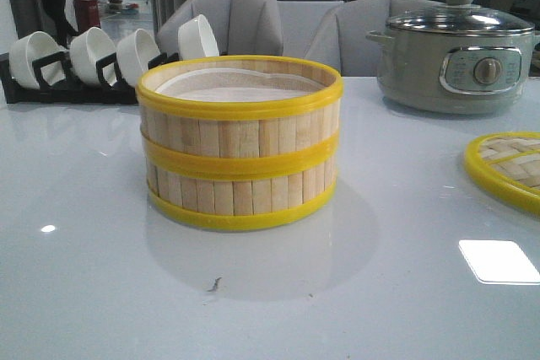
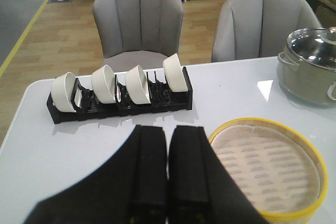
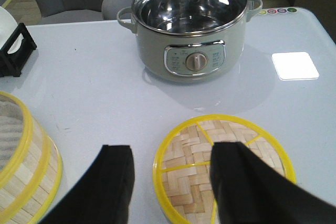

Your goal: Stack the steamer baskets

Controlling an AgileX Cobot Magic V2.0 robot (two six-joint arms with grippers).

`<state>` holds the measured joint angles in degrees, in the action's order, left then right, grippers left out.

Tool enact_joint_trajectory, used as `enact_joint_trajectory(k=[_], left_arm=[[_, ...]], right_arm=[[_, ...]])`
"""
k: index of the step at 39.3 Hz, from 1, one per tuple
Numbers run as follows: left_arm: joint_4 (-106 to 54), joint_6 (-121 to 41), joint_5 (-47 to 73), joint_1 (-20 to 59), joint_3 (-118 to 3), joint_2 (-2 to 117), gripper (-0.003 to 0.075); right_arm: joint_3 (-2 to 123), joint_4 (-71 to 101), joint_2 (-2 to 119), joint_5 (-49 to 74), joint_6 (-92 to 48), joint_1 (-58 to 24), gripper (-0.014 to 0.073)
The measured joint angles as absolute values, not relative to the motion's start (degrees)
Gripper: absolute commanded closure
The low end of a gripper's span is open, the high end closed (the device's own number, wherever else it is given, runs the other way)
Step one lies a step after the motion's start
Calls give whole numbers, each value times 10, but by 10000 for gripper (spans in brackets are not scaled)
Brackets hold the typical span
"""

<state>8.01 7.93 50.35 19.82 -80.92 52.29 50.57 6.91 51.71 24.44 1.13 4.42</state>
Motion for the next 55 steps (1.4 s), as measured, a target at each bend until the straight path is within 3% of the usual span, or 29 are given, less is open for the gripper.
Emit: enact_joint_trajectory(k=[24, 55], left_arm=[[82, 98, 429, 198, -559, 364, 634], [77, 101, 294, 215, -393, 339, 636]], right_arm=[[506, 74, 517, 255, 11, 44, 151], [506, 74, 517, 279, 11, 44, 151]])
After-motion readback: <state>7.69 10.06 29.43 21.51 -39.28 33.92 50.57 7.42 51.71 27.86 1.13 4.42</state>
